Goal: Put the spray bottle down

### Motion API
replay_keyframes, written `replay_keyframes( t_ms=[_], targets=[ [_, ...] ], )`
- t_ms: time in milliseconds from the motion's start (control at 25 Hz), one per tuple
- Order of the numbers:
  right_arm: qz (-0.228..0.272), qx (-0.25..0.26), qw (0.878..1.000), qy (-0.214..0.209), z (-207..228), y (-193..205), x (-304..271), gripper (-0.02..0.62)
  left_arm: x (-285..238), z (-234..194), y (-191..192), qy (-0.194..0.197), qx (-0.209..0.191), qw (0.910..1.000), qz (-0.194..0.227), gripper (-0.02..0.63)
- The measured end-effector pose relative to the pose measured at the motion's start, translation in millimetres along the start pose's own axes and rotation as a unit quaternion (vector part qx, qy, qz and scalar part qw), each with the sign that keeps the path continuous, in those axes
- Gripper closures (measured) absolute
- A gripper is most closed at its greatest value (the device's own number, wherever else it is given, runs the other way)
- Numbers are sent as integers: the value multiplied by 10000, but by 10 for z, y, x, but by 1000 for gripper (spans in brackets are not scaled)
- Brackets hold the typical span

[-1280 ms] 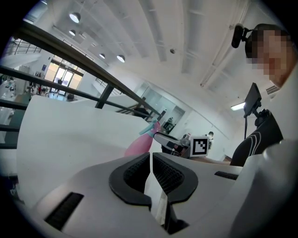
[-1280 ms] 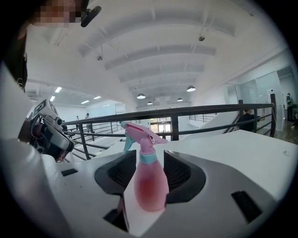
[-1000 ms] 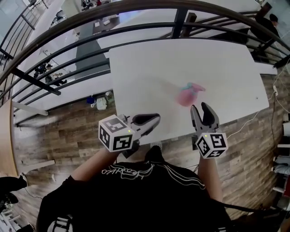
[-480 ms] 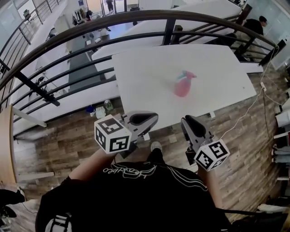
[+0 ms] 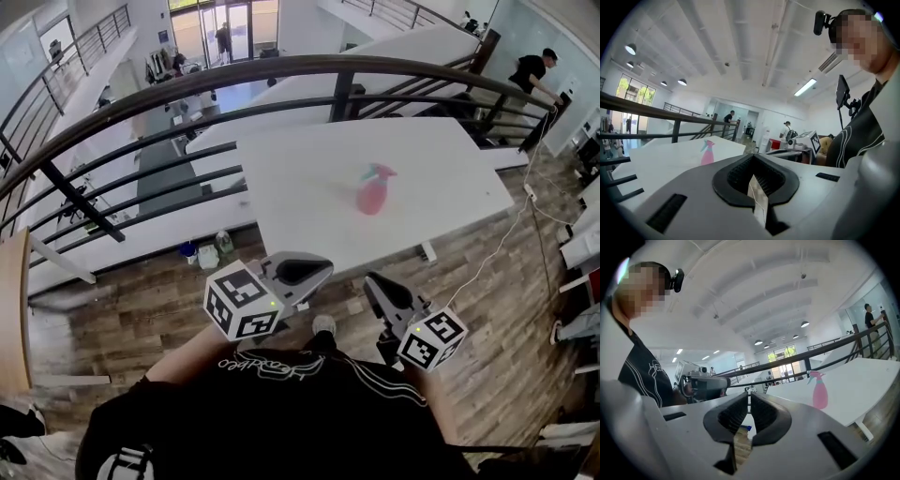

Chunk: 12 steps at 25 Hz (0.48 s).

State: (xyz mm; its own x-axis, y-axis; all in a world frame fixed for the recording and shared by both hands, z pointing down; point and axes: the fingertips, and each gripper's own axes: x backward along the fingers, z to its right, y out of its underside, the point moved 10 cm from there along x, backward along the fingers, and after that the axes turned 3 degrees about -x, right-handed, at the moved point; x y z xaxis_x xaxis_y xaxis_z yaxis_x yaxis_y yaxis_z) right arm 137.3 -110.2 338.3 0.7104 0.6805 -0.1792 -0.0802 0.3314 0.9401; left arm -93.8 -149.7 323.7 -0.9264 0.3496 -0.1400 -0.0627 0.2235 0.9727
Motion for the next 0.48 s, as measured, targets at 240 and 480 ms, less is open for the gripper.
replay_keyframes(
  t_ms=[240, 480],
  targets=[
    [16, -11, 9999, 111, -84, 91, 141, 575, -15, 130, 71, 120, 98, 9999, 11, 598],
    [33, 8, 9998, 219, -180, 161, 236, 580, 13, 236, 129, 157, 150, 9998, -11, 598]
  ],
)
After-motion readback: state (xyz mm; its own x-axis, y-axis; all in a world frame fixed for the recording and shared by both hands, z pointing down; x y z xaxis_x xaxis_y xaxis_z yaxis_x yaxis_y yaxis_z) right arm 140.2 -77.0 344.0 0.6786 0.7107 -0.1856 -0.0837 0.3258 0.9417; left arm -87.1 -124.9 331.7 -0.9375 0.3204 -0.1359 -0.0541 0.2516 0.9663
